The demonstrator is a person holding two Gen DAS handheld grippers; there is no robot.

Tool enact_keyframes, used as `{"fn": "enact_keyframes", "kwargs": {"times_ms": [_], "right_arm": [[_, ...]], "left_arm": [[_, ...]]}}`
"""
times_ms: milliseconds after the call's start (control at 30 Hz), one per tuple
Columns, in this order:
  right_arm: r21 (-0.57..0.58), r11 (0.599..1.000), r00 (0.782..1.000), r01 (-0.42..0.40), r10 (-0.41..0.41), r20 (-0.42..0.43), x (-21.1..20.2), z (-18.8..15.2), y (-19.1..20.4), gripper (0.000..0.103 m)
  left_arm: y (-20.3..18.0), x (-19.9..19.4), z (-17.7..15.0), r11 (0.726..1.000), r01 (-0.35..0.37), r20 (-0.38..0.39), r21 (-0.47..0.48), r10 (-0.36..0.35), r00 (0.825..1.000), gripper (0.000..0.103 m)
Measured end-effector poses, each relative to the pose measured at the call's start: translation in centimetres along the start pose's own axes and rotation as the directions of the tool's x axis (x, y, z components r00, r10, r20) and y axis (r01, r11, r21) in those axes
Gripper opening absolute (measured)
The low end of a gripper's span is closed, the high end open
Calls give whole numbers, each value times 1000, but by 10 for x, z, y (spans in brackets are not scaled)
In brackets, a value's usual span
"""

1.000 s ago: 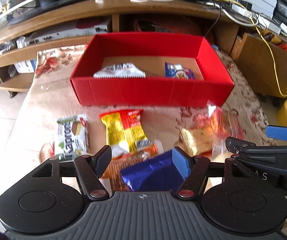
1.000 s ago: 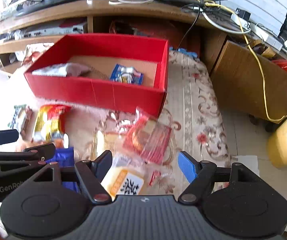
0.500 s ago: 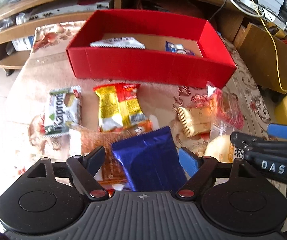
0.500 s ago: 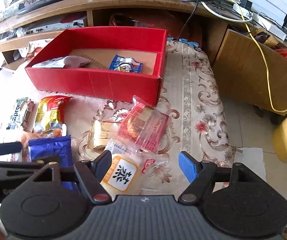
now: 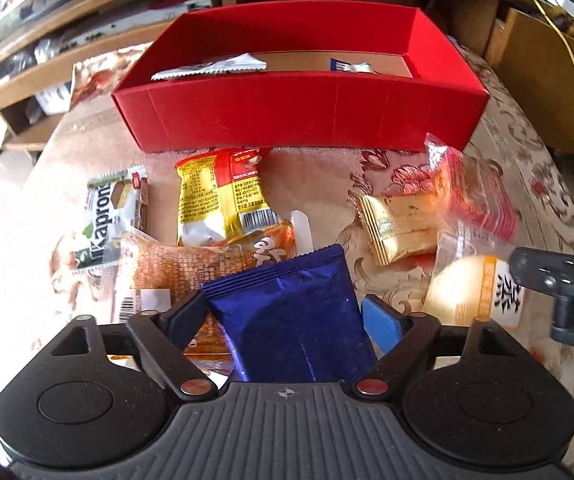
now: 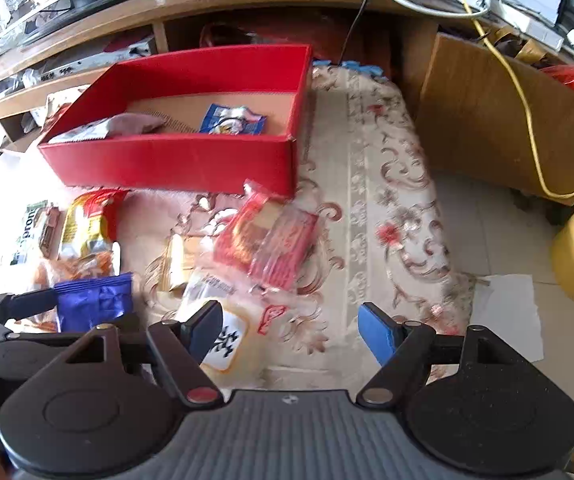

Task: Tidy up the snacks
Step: 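Grasp the dark blue bar with the left gripper while the right grasps the bagged bun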

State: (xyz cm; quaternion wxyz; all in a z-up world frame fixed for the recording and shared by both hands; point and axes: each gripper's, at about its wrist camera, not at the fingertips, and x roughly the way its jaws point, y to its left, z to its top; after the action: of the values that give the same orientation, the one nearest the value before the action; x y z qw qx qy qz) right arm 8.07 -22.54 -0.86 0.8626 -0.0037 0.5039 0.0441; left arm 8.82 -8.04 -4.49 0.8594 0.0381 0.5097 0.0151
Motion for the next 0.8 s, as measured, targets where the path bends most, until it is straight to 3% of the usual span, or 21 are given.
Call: {"fn": "enact_keyframes", "kwargs": {"times_ms": [267, 500, 633, 800], "right_arm": [[-30, 999, 999, -29, 27, -43, 12, -1, 22, 83], [-49, 999, 992, -20, 13, -129, 40, -7, 30, 83], [-93, 996, 992, -15, 3, -123, 37, -14, 30, 66], [-130, 991, 993, -28, 13, -113, 31, -23, 28, 61]], "left_arm": [[19, -8, -7, 999, 42, -21, -14, -43, 999, 78], [24, -4, -15, 996, 74, -70, -44, -77, 995, 85], [16, 2, -20, 998, 65, -87, -8, -65, 994, 86], [10, -3, -25, 996, 83, -80, 37, -80, 994, 75]]}}
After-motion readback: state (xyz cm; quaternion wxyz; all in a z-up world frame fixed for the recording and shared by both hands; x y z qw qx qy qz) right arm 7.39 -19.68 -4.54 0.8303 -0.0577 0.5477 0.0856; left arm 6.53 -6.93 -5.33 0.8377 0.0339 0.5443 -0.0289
